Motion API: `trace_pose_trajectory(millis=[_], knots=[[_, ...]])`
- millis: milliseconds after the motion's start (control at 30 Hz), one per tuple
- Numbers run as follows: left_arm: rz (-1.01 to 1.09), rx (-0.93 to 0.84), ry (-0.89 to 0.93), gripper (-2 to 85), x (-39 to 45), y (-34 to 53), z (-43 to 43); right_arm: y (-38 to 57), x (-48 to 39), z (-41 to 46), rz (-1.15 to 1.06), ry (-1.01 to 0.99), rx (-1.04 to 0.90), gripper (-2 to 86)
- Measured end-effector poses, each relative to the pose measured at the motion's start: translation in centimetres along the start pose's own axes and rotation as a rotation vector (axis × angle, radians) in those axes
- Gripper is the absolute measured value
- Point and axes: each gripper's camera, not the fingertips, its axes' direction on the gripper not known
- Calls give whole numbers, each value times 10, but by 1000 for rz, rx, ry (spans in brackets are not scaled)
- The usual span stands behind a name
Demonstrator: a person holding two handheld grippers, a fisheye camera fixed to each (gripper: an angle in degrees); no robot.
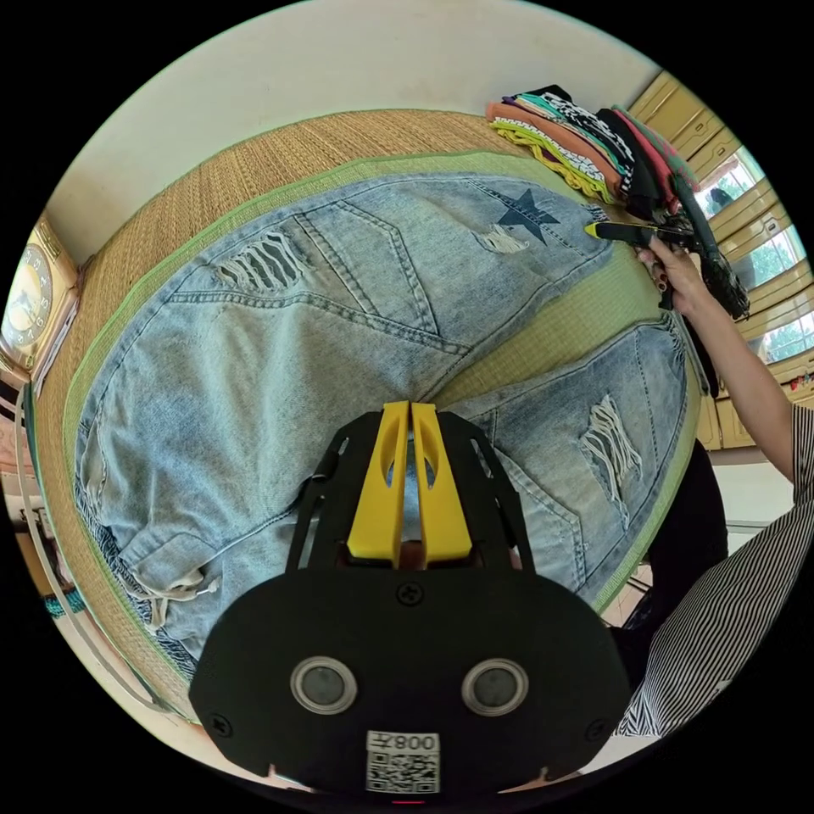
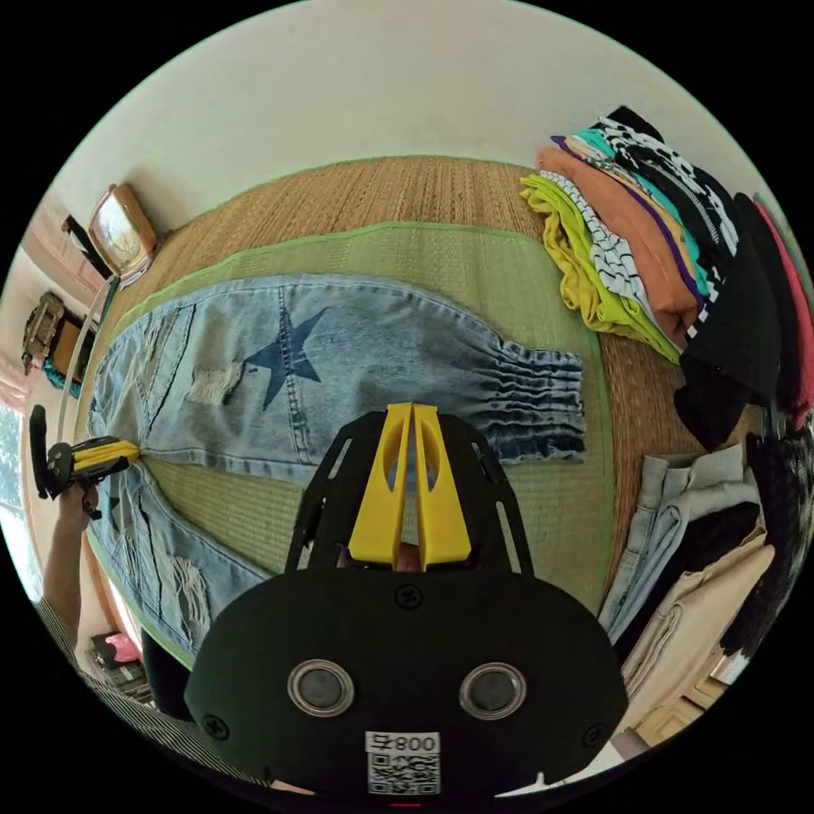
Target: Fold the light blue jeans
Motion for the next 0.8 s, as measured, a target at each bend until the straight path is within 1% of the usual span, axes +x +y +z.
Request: trace_pose_trajectory(millis=[100,233,300,333,367,467,533,600,667,733,800], knots=[[1,-6,4,3,-1,-4,1,-21,9,1,13,-9,1,2],[-21,11,21,6,-6,-4,-2,-29,1,-4,-27,40,-23,4],[-47,63,29,8,-9,2,-10,-15,6,-23,-28,27,14,7],[-66,117,36,9,-9,7,-19,-9,9,-29,-29,17,26,8],[-76,174,66,11,-8,14,-29,5,13,-44,-33,-3,43,12],[-75,235,146,12,4,33,-42,59,16,-76,-70,-44,40,30],[-79,232,144,9,16,45,-41,100,16,-85,-89,-46,-1,36],[-53,188,141,6,28,52,-34,152,17,-89,-72,-30,-37,27],[-55,132,110,4,36,55,-23,173,19,-79,-61,10,-86,18],[-69,97,124,4,36,54,-16,180,21,-63,-65,42,-124,11],[-84,106,137,3,33,55,-17,170,23,-50,-70,57,-140,5]])
